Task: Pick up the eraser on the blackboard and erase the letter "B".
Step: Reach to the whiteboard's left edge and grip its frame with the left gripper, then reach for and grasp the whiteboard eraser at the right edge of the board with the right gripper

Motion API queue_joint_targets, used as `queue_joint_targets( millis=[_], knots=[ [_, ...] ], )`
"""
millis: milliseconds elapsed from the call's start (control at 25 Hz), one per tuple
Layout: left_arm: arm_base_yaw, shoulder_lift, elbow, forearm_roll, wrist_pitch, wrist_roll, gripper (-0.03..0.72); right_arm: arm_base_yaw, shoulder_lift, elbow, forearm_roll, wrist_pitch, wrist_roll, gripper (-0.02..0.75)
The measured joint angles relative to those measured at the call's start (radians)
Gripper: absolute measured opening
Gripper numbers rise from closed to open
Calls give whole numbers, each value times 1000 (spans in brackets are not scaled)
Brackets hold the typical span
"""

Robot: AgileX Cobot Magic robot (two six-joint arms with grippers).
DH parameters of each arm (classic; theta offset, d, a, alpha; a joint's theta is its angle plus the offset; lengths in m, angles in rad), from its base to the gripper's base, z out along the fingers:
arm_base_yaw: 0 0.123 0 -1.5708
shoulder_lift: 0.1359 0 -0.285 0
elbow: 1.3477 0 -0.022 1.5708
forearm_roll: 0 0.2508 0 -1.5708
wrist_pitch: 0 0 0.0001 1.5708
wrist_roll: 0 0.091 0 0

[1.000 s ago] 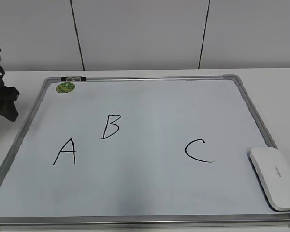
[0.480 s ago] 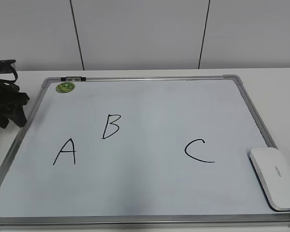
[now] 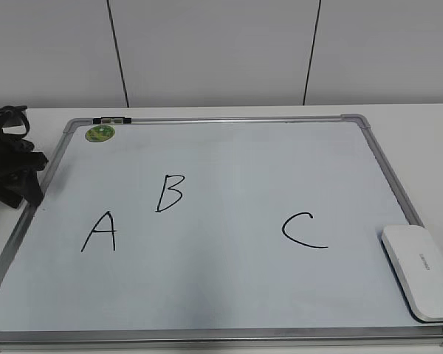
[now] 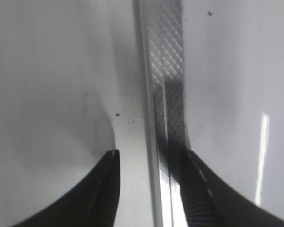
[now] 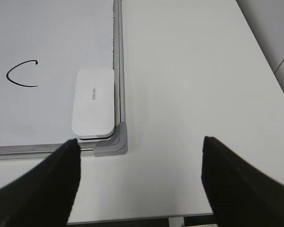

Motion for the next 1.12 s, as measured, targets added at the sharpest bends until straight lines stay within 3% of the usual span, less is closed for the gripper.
queue_joint_targets(
  millis=[760,1120],
  knots=[
    [10,23,-19,-60,30,2,32,0,0,0,0,0,0,590],
    [10,24,-21,-62,34,-4,25,0,0,0,0,0,0,590]
  ],
)
